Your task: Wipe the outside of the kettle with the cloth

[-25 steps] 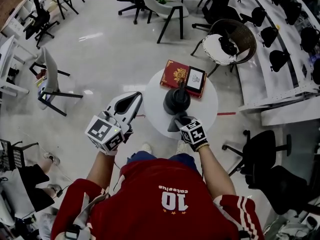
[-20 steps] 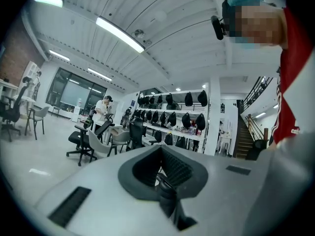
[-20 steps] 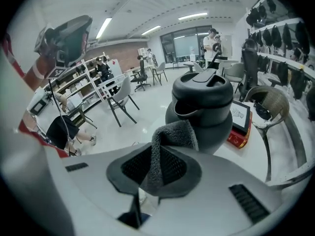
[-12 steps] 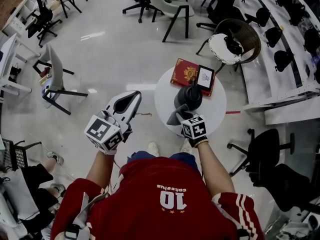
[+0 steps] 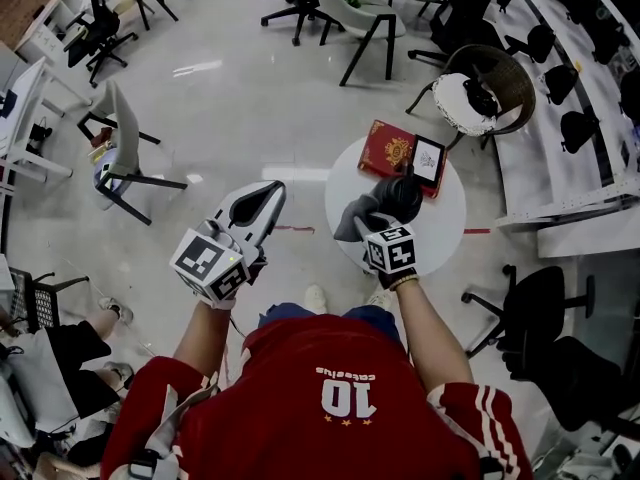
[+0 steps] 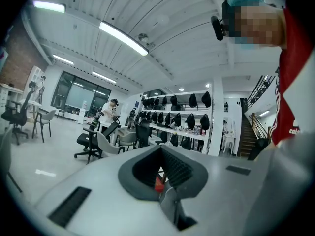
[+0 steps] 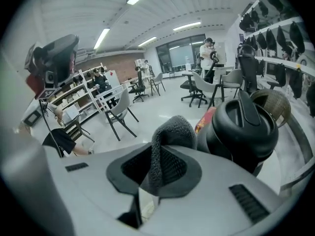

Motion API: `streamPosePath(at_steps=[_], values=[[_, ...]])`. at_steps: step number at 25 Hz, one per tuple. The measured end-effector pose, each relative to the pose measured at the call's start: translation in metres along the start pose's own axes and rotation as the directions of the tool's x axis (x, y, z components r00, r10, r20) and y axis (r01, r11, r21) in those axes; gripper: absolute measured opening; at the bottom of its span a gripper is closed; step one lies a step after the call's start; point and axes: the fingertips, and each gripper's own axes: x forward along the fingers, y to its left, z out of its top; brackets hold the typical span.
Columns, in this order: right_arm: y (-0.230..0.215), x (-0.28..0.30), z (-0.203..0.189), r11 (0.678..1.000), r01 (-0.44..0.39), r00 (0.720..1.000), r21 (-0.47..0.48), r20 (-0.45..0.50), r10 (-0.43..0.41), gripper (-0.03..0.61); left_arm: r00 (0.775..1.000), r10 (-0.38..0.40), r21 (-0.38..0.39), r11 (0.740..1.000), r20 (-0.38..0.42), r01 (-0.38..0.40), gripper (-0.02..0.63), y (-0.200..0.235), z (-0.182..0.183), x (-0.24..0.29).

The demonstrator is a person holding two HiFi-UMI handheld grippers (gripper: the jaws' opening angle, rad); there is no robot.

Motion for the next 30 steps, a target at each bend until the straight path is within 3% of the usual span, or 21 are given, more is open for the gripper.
streamPosePath(at_steps=[7,15,22,30], values=[[0.018,-0.011,0.0,0.996,-0.044,0.999,-0.08,-0.006,0.043,0.049,1.0,0.005,-0.004,1.0,0.013,-0.004,0.006,-0.007,0.007,0.002],[0.009,-0.048,-0.042,0.995,-0.066,0.998,-0.076,-0.015,0.066,0.049,0.999,-0.052,-0.005,0.999,0.001,0.052,0.005,-0.041,-0.003,0.032],[-0.025,-0.082,-0.092,0.996,-0.075,0.995,-0.045,-0.074,0.071,0.049,0.996,-0.09,-0.028,0.996,0.001,0.09,0.006,-0.076,-0.013,0.074],[-0.103,-0.121,-0.111,0.994,-0.067,0.99,-0.085,-0.126,0.056,0.049,0.999,-0.05,-0.039,0.998,0.002,0.05,0.006,-0.113,-0.01,0.122]])
